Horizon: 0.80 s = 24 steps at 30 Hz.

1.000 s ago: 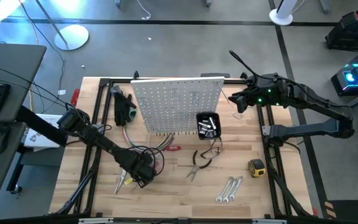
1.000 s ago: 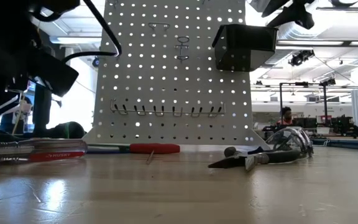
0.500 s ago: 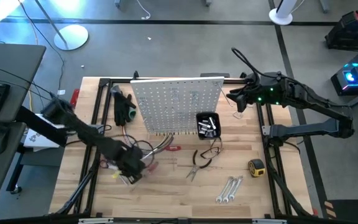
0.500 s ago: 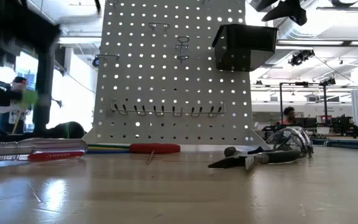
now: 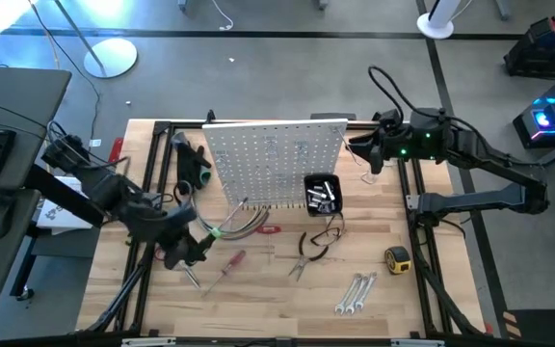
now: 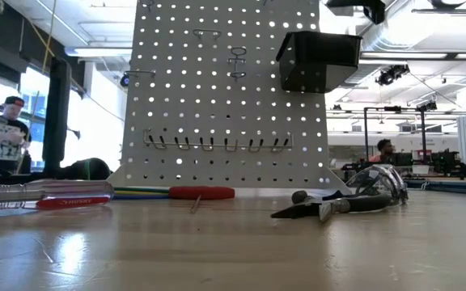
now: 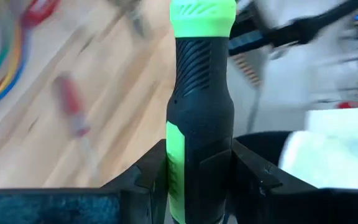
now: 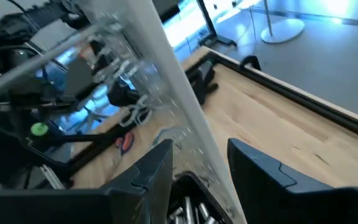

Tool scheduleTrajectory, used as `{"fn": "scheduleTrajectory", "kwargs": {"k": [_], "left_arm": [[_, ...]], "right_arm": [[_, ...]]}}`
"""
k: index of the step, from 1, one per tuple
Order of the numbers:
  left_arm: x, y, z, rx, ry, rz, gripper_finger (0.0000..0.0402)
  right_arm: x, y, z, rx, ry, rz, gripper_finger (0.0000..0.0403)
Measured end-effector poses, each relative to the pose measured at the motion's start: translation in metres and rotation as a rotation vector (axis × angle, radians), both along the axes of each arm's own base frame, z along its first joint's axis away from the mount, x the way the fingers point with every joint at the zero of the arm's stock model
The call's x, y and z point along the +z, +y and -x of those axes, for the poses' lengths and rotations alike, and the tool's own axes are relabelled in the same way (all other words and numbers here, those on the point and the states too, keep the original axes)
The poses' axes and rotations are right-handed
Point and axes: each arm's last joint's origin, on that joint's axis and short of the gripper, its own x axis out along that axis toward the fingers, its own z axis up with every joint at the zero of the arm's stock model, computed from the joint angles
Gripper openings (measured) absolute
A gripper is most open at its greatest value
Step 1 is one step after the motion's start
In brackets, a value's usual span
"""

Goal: Hang tools onto peg board
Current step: Hang the green screwdriver on the peg board

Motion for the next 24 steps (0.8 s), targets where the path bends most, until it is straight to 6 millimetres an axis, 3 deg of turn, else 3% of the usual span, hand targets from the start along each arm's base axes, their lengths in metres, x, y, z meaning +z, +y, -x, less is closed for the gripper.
{"fn": "scheduleTrajectory", "kwargs": {"k": [8, 18, 24], "left_arm": [[0.035, -0.001, 0.002, -0.065, -0.206, -0.038, 0.0115], [0.1, 0.037, 0.032, 0.073, -0.547, -0.317, 0.0115], [0.11, 0.044, 0.039, 0.047, -0.61, -0.455, 0.0115]], "right_arm": [[0.016, 0.0, -0.005, 0.023, -0.181, -0.006, 0.0149], [0.043, 0.012, -0.011, 0.104, -0.47, -0.015, 0.0149], [0.043, 0.023, -0.014, 0.104, -0.477, -0.025, 0.0149]]}}
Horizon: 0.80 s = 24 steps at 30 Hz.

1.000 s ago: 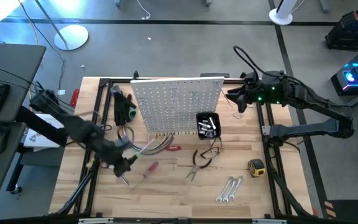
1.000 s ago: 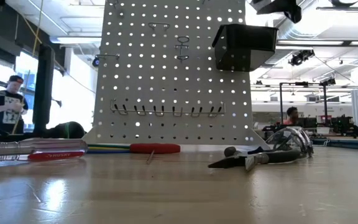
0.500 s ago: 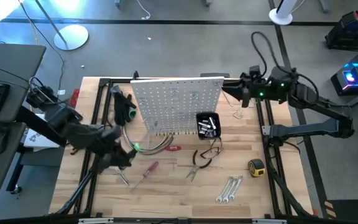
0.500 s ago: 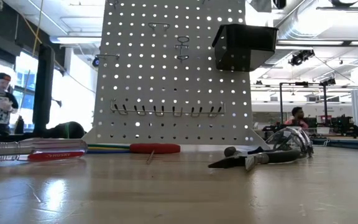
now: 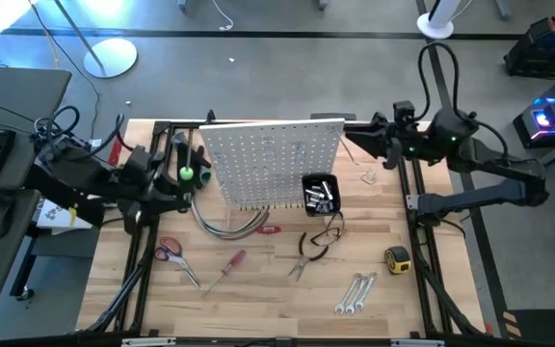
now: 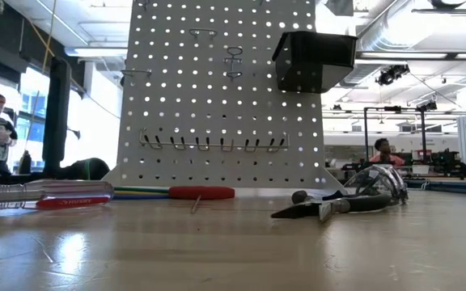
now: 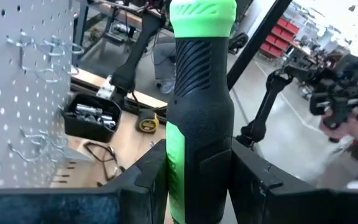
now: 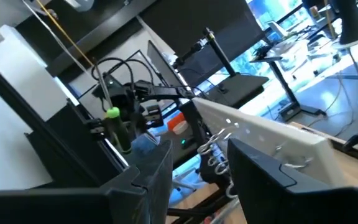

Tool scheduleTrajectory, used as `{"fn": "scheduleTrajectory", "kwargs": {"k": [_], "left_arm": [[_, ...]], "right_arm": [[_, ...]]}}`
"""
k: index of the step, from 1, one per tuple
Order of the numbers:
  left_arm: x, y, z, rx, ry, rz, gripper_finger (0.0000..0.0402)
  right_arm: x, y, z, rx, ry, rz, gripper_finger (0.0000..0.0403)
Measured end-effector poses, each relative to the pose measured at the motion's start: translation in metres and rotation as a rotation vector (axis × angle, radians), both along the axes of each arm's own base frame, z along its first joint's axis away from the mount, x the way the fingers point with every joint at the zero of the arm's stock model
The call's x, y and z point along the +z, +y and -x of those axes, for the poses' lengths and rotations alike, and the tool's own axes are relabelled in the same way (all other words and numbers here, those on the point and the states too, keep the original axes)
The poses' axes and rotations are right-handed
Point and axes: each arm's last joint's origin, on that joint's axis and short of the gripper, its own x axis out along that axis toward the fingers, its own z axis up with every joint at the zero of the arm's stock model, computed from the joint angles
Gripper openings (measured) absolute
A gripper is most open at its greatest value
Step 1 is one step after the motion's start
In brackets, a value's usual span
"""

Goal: Hang tools onto peg board
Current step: Hang the green screwdriver on the peg board

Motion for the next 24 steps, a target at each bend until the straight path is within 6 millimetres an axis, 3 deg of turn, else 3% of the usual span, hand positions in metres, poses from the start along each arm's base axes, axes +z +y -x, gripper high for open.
{"fn": "scheduleTrajectory", "kwargs": {"k": [5, 14, 18, 24], "left_arm": [[0.0, -0.004, -0.006, -0.007, -0.015, -0.079, 0.0115], [0.021, -0.015, -0.026, 0.051, -0.241, -0.125, 0.0115], [0.024, -0.019, -0.043, 0.106, -0.286, -0.105, 0.0115], [0.006, -0.025, -0.085, 0.176, -0.221, -0.104, 0.0115]], "right_arm": [[0.007, 0.009, -0.001, 0.04, -0.077, -0.033, 0.0149], [0.011, 0.035, -0.022, 0.178, -0.174, -0.039, 0.0149], [0.006, 0.053, -0.044, 0.259, -0.215, -0.039, 0.0149], [-0.004, 0.079, -0.071, 0.371, -0.256, -0.029, 0.0149]]}}
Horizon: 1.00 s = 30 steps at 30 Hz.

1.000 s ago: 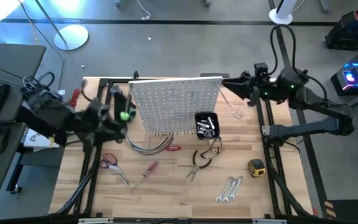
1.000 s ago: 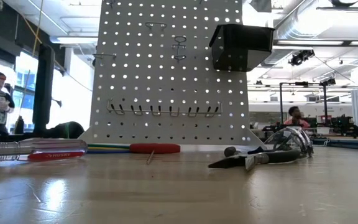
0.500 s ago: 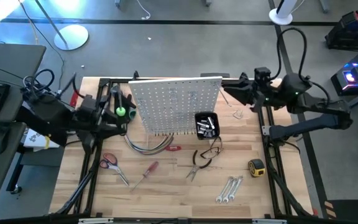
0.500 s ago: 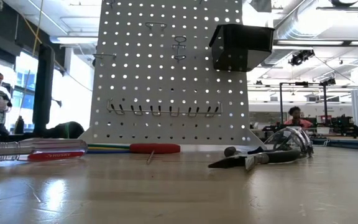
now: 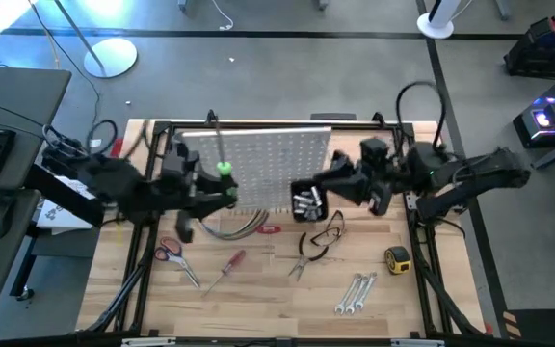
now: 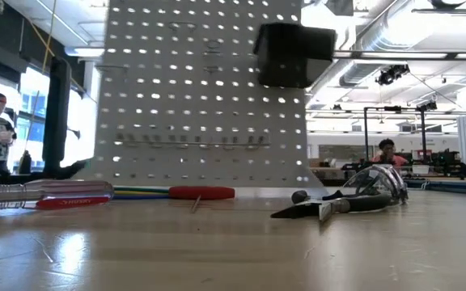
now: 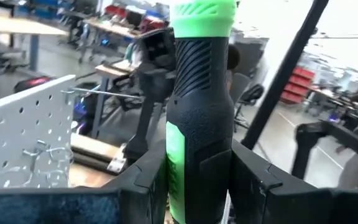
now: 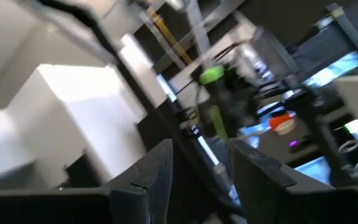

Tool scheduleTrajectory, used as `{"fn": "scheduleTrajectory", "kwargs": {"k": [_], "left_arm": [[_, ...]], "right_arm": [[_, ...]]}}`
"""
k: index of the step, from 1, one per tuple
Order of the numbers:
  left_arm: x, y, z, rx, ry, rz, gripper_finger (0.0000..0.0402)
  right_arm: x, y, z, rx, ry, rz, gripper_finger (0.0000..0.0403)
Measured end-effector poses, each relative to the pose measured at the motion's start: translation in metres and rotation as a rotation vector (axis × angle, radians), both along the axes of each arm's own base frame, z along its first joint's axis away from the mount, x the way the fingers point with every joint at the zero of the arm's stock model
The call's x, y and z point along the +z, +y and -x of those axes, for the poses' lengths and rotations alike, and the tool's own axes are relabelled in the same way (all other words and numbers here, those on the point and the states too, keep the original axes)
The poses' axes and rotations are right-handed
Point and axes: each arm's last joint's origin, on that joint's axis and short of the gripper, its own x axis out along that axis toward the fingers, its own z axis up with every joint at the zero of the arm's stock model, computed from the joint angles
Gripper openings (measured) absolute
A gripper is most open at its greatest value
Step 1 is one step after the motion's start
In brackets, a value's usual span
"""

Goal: Hang tools onto peg board
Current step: Hang the green screwdriver on the peg board

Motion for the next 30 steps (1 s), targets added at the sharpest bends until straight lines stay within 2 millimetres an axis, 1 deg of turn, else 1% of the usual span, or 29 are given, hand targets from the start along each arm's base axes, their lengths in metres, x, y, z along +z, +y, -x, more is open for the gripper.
{"fn": "scheduleTrajectory", "kwargs": {"k": [2, 5, 7, 11, 17, 22, 26, 28, 30], "left_arm": [[-0.003, -0.001, -0.01, 0.004, -0.003, 0.016, 0.0115], [-0.005, -0.003, -0.018, 0.009, -0.008, 0.007, 0.0115], [-0.006, -0.004, -0.02, 0.009, -0.002, 0.002, 0.0115], [-0.007, -0.001, -0.019, 0.02, 0.007, -0.02, 0.0115], [-0.005, 0.001, -0.007, 0.007, 0.032, -0.018, 0.0115], [-0.003, 0.001, 0.007, -0.021, 0.046, -0.025, 0.0115], [0.002, 0.004, 0.018, -0.02, 0.035, -0.019, 0.0115], [0.003, 0.007, 0.022, -0.012, 0.031, -0.018, 0.0115], [0.004, 0.008, 0.024, -0.011, 0.03, -0.023, 0.0115]], "right_arm": [[-0.002, 0.006, -0.003, 0.042, -0.005, 0.013, 0.0149], [-0.002, 0.013, -0.002, 0.064, -0.018, 0.061, 0.0149], [-0.002, 0.015, -0.001, 0.059, -0.021, 0.094, 0.0149], [-0.001, 0.013, 0.003, 0.011, -0.017, 0.112, 0.0149], [-0.003, 0.012, 0.003, 0.005, 0.016, 0.113, 0.0149], [-0.004, 0.018, 0.005, 0.064, 0.041, 0.058, 0.0149], [-0.002, 0.024, 0.009, 0.104, 0.041, 0.048, 0.0149], [-0.001, 0.025, 0.012, 0.09, 0.043, 0.062, 0.0149], [0.0, 0.024, 0.017, 0.031, 0.045, 0.085, 0.0149]]}}
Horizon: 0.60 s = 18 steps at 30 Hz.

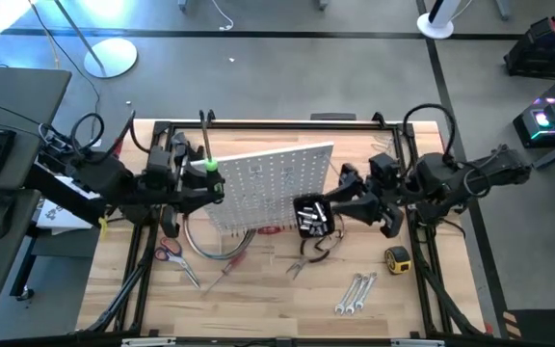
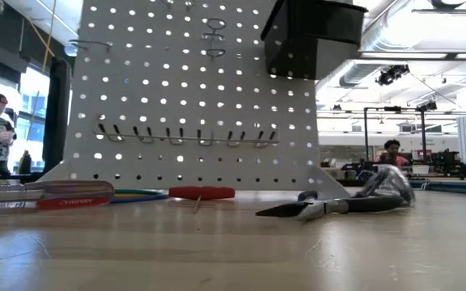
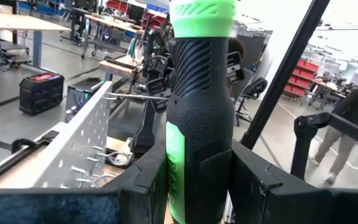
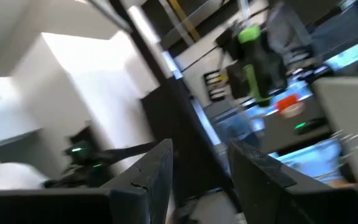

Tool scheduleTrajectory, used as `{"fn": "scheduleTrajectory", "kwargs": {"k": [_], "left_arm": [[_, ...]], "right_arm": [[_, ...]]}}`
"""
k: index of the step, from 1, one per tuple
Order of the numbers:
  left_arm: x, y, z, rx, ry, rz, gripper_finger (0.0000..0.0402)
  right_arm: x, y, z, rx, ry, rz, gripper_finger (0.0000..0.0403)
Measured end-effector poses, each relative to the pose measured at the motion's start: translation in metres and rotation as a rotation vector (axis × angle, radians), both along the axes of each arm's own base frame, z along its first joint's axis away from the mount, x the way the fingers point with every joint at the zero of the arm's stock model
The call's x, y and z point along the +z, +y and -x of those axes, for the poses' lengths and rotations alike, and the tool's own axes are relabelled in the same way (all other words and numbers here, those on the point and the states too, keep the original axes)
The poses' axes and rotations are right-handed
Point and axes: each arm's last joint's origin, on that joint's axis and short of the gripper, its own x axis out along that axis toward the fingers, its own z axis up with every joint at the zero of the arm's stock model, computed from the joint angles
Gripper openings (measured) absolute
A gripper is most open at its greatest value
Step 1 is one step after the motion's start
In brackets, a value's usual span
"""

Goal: Hang tools onto peg board
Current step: Hang the green screwdriver on the peg board

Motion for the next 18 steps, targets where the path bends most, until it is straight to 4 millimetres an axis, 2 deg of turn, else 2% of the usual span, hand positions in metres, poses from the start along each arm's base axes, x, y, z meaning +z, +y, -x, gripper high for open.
{"fn": "scheduleTrajectory", "kwargs": {"k": [6, 15, 18], "left_arm": [[-0.002, 0.0, 0.0, -0.001, 0.02, -0.037, 0.0115], [-0.007, 0.0, 0.0, -0.001, 0.069, -0.042, 0.0115], [-0.007, 0.0, 0.0, -0.001, 0.071, -0.051, 0.0115]], "right_arm": [[0.009, -0.011, 0.017, -0.189, -0.027, 0.037, 0.0149], [0.009, -0.018, 0.025, -0.352, 0.016, 0.068, 0.0149], [0.015, -0.022, 0.034, -0.389, -0.009, 0.076, 0.0149]]}}
